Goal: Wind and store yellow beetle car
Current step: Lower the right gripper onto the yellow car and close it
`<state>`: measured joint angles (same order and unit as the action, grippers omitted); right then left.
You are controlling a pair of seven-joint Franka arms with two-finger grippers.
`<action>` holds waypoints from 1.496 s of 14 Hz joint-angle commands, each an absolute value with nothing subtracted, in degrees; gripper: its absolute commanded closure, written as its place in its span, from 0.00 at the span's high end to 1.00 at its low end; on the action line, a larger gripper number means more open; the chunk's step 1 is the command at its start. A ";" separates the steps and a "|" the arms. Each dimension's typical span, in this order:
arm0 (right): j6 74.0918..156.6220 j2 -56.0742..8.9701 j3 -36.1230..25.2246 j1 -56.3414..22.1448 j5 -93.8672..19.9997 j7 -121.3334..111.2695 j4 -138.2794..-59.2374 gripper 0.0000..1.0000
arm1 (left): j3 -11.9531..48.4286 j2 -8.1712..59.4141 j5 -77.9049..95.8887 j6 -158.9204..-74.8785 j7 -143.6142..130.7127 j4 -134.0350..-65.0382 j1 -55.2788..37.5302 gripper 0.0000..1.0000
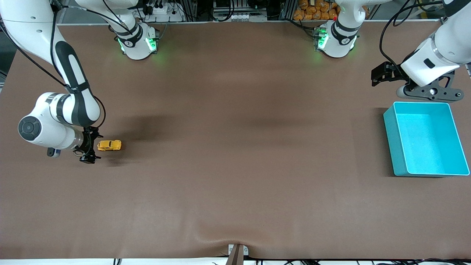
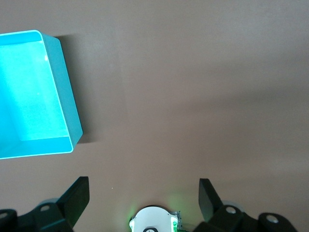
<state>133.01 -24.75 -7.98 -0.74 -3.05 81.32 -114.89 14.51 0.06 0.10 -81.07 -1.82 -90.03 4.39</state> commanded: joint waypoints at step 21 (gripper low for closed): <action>139.74 -23.29 -7.38 -1.06 -3.52 82.88 -122.08 0.72 | 14.94 0.44 -1.32 -80.86 -2.81 -89.74 4.75 1.00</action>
